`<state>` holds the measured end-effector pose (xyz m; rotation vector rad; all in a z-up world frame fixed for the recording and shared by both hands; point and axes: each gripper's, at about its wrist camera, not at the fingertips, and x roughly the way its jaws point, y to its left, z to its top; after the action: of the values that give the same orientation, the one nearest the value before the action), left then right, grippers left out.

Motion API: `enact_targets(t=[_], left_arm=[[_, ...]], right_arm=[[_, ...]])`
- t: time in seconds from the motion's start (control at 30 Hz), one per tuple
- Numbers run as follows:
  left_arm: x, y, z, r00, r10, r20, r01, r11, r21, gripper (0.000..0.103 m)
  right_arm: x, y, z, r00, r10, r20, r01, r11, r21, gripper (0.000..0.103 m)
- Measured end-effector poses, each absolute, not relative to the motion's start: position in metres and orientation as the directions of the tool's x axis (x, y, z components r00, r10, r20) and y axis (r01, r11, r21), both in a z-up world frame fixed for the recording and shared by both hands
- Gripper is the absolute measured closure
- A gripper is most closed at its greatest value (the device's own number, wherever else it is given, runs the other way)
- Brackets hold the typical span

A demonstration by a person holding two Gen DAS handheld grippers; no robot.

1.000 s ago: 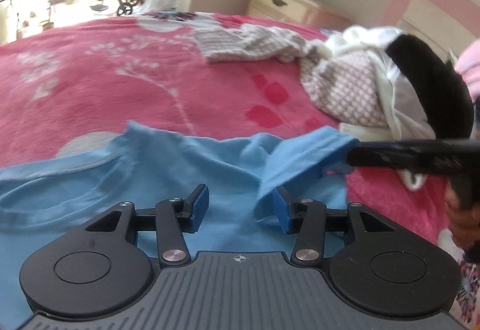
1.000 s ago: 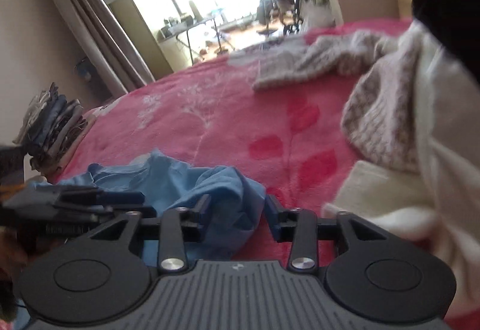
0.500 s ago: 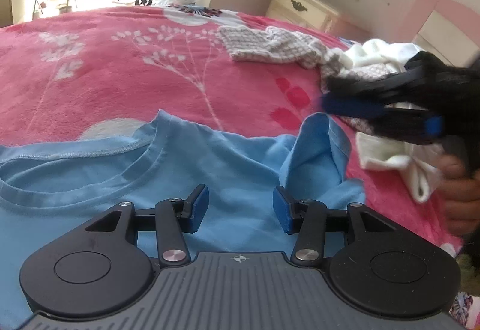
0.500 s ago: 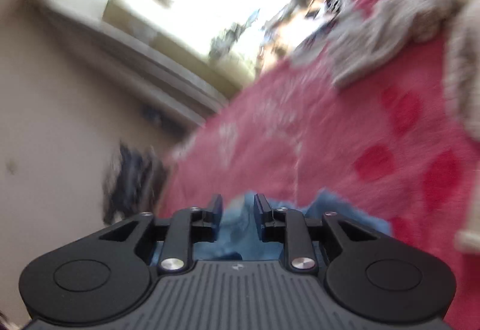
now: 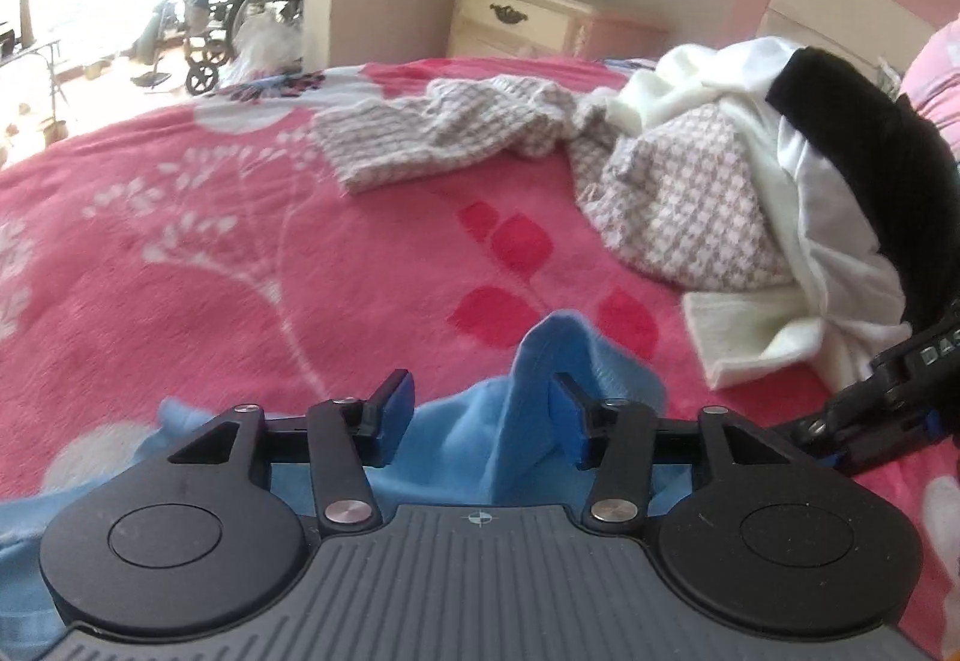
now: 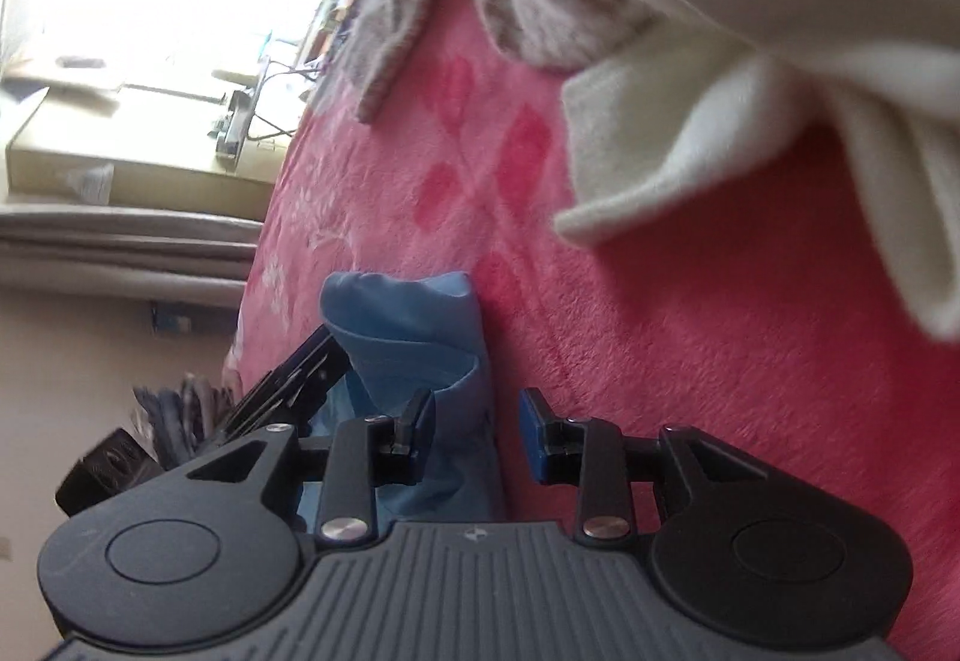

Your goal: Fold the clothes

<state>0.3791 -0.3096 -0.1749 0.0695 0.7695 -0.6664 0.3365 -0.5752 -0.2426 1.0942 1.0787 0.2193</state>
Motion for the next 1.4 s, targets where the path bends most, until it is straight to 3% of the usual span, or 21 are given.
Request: enact_targets(t=[0.1,0.2,0.27,0.3,0.33,0.5,0.73,0.9,1.17,1.2,1.23,1.27,1.3,1.4], left_arm=[[0.381,-0.317,-0.173,0.522,-0.552,-0.650,0.583,0.787,-0.202,0.070],[0.382,-0.323,-0.173,0.519,-0.562,-0.645,0.584,0.783,-0.213,0.087],[0.382,-0.325,-0.172,0.525,-0.567,-0.635,0.572,0.787,-0.231,0.100],[0.383,-0.325,-0.171,0.528,-0.570,-0.630,0.565,0.789,-0.241,0.101],[0.383,-0.324,-0.168,0.534,-0.572,-0.623,0.556,0.792,-0.252,0.103],[0.383,-0.320,-0.152,0.564,-0.582,-0.586,0.510,0.803,-0.308,0.103],[0.385,-0.333,-0.129,0.581,-0.626,-0.520,0.500,0.779,-0.378,0.103],[0.388,-0.365,-0.132,0.531,-0.674,-0.513,0.513,0.738,-0.438,0.103],[0.394,-0.427,-0.173,0.446,-0.658,-0.607,0.557,0.735,-0.388,0.103],[0.397,-0.432,-0.180,0.434,-0.655,-0.618,0.550,0.737,-0.394,0.102],[0.401,-0.436,-0.185,0.423,-0.652,-0.629,0.537,0.740,-0.405,0.092],[0.405,-0.436,-0.188,0.415,-0.644,-0.643,0.508,0.750,-0.423,0.072],[0.410,-0.436,-0.190,0.407,-0.636,-0.656,0.477,0.760,-0.441,0.065],[0.413,-0.418,-0.179,0.435,-0.690,-0.578,0.434,0.723,-0.537,0.058]], right_arm=[[0.343,-0.573,-0.248,0.510,0.644,-0.571,0.368,0.436,0.821,0.069],[0.346,-0.576,-0.253,0.515,0.657,-0.551,0.392,0.391,0.833,0.071],[0.346,-0.574,-0.256,0.515,0.659,-0.548,0.398,0.382,0.834,0.085],[0.345,-0.573,-0.255,0.516,0.658,-0.548,0.396,0.384,0.834,0.095],[0.342,-0.572,-0.253,0.521,0.655,-0.547,0.383,0.394,0.836,0.099],[0.323,-0.568,-0.220,0.558,0.603,-0.570,0.275,0.513,0.813,0.099],[0.278,-0.560,-0.154,0.674,0.414,-0.612,0.114,0.760,0.639,0.099],[0.258,-0.574,-0.147,0.720,0.289,-0.631,0.165,0.812,0.560,0.099],[0.248,-0.607,-0.196,0.672,0.223,-0.707,0.348,0.747,0.566,0.100],[0.248,-0.610,-0.203,0.666,0.211,-0.715,0.361,0.748,0.557,0.099],[0.248,-0.612,-0.211,0.658,0.213,-0.722,0.368,0.746,0.555,0.099],[0.249,-0.614,-0.219,0.647,0.230,-0.727,0.369,0.740,0.563,0.099],[0.249,-0.617,-0.224,0.643,0.242,-0.726,0.372,0.730,0.573,0.099],[0.243,-0.625,-0.227,0.658,0.245,-0.712,0.378,0.709,0.595,0.095]])
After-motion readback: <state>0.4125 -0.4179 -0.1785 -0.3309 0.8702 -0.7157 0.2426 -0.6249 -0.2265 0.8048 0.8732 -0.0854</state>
